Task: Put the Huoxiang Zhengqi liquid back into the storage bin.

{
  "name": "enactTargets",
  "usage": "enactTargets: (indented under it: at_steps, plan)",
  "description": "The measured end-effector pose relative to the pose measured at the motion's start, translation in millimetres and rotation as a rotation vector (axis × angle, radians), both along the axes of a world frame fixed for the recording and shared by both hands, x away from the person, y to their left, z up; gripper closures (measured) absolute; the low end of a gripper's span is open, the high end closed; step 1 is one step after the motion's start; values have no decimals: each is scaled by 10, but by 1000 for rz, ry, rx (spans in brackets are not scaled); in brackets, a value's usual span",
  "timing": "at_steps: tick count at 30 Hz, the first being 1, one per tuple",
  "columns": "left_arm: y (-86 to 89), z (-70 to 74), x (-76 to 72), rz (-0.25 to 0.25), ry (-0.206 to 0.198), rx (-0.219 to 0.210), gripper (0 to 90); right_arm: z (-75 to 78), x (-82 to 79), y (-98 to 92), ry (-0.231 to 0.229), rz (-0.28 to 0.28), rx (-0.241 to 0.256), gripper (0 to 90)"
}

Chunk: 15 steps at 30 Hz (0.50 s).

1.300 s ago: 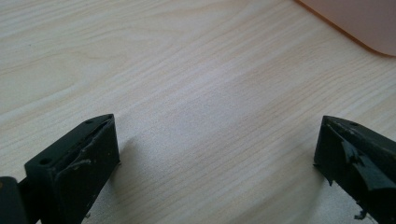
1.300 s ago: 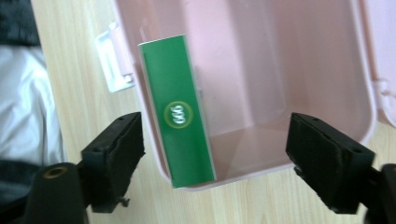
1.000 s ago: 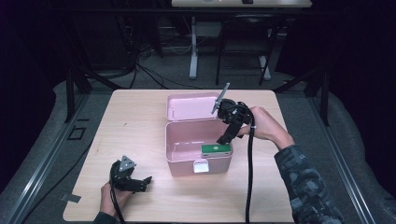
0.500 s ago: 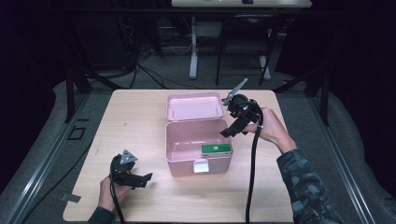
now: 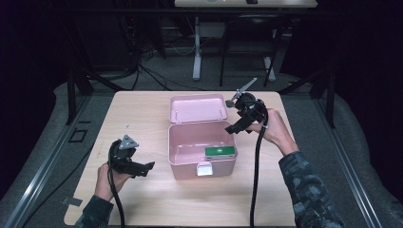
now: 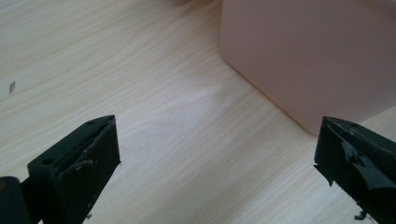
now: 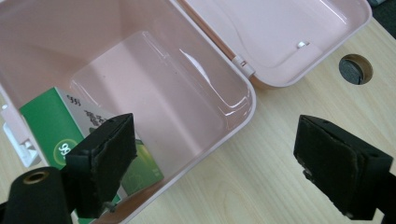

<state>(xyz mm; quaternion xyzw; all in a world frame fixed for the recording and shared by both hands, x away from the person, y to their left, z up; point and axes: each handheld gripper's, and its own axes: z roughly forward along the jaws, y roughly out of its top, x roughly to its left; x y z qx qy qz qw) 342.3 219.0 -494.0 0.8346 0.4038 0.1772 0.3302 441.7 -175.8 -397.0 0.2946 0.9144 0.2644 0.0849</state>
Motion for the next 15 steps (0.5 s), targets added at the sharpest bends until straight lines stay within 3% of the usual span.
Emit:
enactTargets:
  at_steps: [10,15]
  plan:
    - [-106,177,135,-6,21,23,2,-46,85,0,5,-46,2,121]
    - [-148,290,186,-16,28,22,2,-22,140,-5,-5,-76,28,121]
